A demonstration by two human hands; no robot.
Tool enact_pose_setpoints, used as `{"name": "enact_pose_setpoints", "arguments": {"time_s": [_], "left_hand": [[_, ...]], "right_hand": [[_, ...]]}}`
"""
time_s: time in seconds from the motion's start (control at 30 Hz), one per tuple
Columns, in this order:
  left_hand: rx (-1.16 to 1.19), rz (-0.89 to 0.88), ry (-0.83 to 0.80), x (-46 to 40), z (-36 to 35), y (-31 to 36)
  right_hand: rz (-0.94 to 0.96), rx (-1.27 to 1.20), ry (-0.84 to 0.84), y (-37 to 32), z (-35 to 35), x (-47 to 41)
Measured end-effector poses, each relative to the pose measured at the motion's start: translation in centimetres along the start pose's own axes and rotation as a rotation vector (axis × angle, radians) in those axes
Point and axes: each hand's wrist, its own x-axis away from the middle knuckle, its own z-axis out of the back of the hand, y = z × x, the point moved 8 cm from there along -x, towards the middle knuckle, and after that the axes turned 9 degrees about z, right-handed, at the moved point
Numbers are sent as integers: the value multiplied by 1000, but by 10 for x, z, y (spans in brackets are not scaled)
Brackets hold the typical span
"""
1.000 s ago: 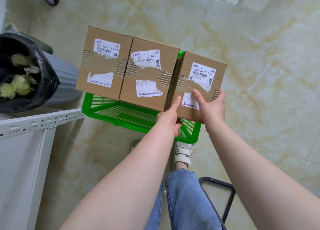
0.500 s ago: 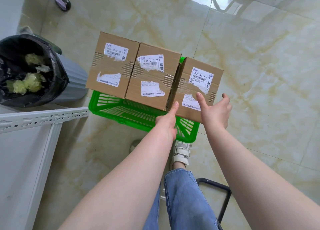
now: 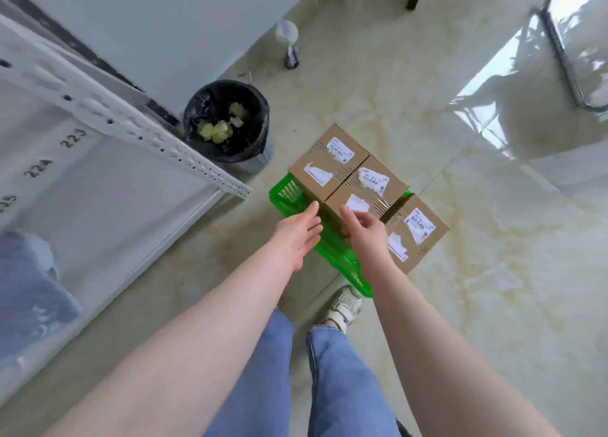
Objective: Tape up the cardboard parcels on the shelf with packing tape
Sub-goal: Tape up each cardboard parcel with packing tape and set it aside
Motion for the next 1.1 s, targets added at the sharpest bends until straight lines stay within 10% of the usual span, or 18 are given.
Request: {"name": "enact_pose_setpoints", "arguments": {"time_s": [0.8,1.1], "left_hand": [[702,-377,-36,266,426,131],[771,-441,146,289,521,188]], "right_hand": [[344,-30,-502,-236,-424,290],[456,121,-404,-295,-503,281]]}}
